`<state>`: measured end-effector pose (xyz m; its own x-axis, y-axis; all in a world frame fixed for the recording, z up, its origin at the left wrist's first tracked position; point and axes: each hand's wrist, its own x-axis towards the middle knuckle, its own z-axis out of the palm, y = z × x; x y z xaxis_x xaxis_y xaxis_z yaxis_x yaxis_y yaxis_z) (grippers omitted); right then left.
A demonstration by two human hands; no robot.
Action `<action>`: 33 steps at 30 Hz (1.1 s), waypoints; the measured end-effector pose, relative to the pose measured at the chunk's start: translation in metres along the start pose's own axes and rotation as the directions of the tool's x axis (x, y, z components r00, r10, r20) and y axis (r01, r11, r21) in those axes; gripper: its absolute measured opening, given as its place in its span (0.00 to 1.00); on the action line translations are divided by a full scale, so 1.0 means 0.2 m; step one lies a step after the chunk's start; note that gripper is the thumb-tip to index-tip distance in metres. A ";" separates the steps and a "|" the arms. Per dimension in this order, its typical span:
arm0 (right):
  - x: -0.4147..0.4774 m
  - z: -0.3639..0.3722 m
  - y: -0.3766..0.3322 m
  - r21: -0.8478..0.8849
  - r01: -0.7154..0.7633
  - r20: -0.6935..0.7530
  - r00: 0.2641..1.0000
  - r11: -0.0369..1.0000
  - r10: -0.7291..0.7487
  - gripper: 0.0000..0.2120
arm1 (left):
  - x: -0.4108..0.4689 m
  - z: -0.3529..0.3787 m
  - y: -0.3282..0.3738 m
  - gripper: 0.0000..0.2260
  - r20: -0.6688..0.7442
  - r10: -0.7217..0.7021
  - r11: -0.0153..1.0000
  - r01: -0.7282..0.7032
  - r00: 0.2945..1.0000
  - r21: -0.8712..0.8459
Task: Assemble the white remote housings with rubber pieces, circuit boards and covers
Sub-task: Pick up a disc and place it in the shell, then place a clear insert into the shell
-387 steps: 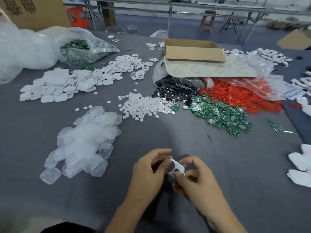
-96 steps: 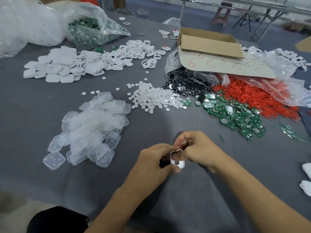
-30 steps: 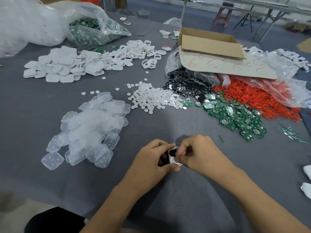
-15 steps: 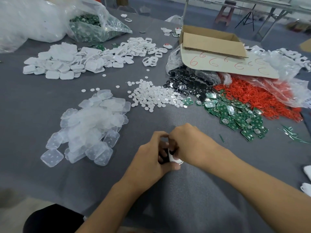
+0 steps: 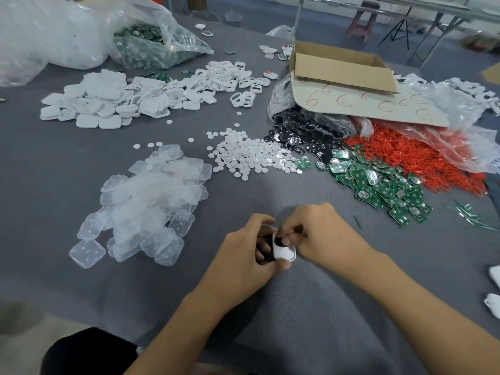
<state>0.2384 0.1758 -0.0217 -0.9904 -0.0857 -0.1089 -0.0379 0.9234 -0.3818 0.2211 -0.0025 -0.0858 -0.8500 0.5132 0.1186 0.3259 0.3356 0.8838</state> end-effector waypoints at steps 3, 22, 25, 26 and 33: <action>-0.04 -0.03 0.10 0.218 -0.152 -0.242 0.948 0.964 0.205 0.08 | 0.00 0.00 -0.01 0.23 -0.009 0.040 0.999 -0.039 0.999 0.029; 0.36 0.40 -0.57 0.462 -0.084 -0.135 0.977 0.883 0.163 0.04 | -0.05 -0.09 -0.06 0.08 -0.950 -0.139 0.976 -0.126 0.279 -0.180; 0.34 0.38 -0.53 0.486 -0.053 -0.098 0.989 0.872 0.114 0.05 | -0.04 -0.09 -0.06 0.07 -0.947 -0.154 0.974 -0.120 0.282 -0.194; 0.33 0.38 -0.52 0.504 -0.053 -0.095 0.989 0.862 0.116 0.06 | -0.05 -0.09 -0.06 0.08 -0.947 -0.152 0.973 -0.125 0.284 -0.194; 0.12 0.19 -0.34 0.857 -0.014 -0.115 0.969 0.515 0.217 0.05 | -0.05 -0.07 0.01 0.16 -0.747 -0.125 0.956 -0.122 0.652 -0.267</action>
<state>0.2215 0.0963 -0.0322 -0.9835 0.1605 -0.0832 0.1086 0.1566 -0.9817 0.2247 -0.0176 -0.0797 -0.9047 -0.2976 0.3047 0.3049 0.0471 0.9512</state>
